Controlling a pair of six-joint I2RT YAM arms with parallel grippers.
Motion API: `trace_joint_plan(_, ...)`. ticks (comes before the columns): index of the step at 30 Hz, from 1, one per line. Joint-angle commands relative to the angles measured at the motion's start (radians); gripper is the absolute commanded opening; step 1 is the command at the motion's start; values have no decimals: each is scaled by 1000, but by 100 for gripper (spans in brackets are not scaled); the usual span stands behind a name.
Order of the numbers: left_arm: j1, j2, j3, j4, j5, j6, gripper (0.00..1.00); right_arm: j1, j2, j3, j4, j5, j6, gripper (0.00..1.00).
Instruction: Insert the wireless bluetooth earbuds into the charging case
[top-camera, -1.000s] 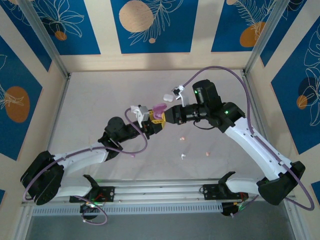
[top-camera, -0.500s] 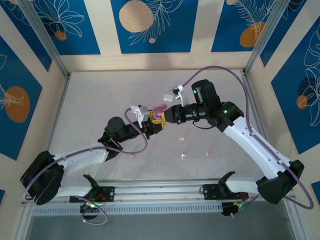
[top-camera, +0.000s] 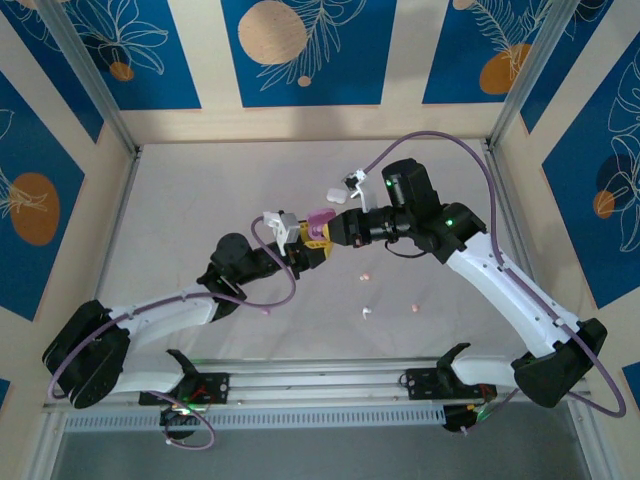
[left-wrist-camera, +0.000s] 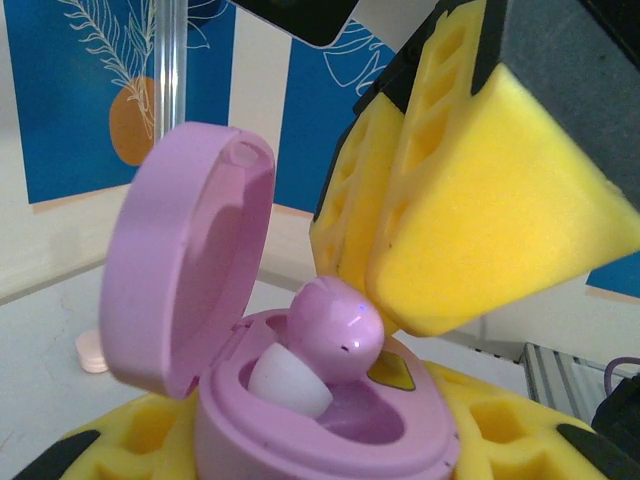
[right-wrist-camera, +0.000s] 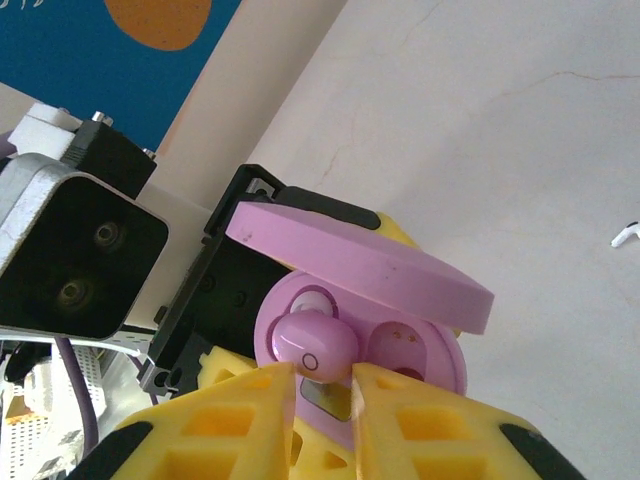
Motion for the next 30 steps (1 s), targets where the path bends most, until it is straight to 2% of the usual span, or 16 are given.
trace_joint_plan(1,-12,2,37,48,29,13,33,0,-1,26,-10,7,-18,25)
trace_joint_plan(8,-13,4,38,47,30,13,33,-6,-3,26,10,-13,-7,26)
trace_joint_plan(16,-12,2,41,41,31,12,33,-12,1,22,31,-33,39,35)
trace_joint_plan(30,-14,-1,52,16,38,28,33,-9,27,35,29,0,61,36)
